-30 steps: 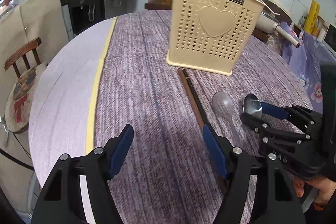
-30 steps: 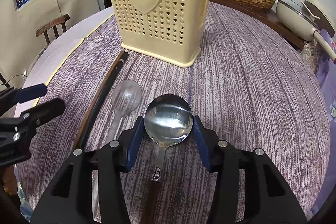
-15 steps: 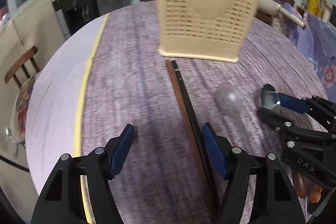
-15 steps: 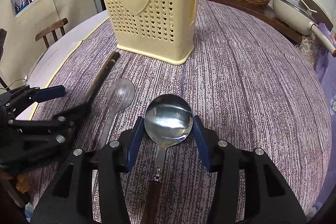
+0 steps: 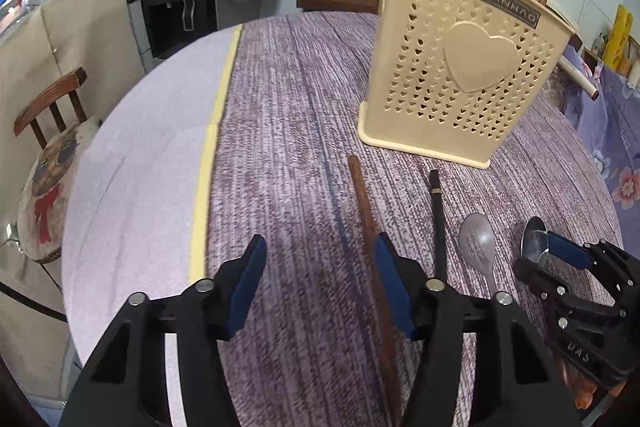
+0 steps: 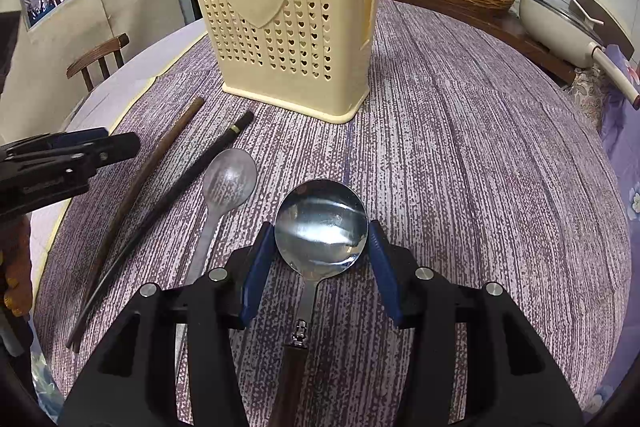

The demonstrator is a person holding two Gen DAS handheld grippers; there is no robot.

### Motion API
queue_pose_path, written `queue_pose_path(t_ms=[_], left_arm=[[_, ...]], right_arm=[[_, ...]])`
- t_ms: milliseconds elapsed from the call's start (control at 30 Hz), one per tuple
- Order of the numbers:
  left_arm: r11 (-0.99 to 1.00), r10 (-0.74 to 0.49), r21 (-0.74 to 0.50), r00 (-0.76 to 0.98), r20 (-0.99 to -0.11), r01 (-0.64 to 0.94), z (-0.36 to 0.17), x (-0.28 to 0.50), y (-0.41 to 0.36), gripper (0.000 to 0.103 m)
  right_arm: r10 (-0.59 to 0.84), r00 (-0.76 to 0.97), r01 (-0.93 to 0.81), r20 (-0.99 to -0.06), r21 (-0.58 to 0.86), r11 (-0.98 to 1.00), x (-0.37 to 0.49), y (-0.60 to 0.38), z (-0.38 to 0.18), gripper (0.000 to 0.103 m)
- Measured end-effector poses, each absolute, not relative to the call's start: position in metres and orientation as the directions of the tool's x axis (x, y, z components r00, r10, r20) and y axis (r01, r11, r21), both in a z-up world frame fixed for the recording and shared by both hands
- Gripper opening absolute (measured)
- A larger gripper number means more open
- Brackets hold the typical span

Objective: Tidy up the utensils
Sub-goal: 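Close the left tool on a brown chopstick while the right holds the ladle-spoon, then lift and carry the chopstick and ladle-spoon above the holder with both tools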

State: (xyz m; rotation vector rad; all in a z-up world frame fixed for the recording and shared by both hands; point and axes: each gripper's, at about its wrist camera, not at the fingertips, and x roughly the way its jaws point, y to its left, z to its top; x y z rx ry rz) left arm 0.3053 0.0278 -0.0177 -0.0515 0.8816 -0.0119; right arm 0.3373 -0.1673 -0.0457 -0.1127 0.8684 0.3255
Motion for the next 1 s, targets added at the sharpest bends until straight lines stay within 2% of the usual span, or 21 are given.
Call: queue_pose_path(t_ms=[200, 400, 600, 733, 1000], left_arm=[[0.997, -0.06, -0.075, 0.605, -0.794, 0.001, -0.023, 0.322, 0.02, 0.045], [0.999, -0.03, -0.035, 0.597, -0.802, 0.003, -0.026, 0.335, 0.009, 0.036], [0.999, 0.022, 0.033, 0.599, -0.8, 0.008, -0.026, 0.341, -0.001, 0.023], [0.999, 0.043, 0.051, 0.601, -0.798, -0.004, -0.026, 0.342, -0.003, 0.009], [0.999, 0.036, 0.029, 0.606, -0.795, -0.02, -0.025, 0.345, 0.0, 0.009]], right_arm=[[0.231, 0.601, -0.325, -0.765, 0.029, 0.945, 0.337, -0.167, -0.046, 0.048], [0.226, 0.602, -0.324, -0.765, 0.024, 0.946, 0.337, -0.166, -0.046, 0.048], [0.224, 0.603, -0.322, -0.765, 0.023, 0.946, 0.336, -0.166, -0.046, 0.048], [0.221, 0.604, -0.319, -0.765, 0.022, 0.948, 0.336, -0.165, -0.046, 0.048], [0.217, 0.606, -0.313, -0.765, 0.021, 0.949, 0.336, -0.164, -0.046, 0.048]])
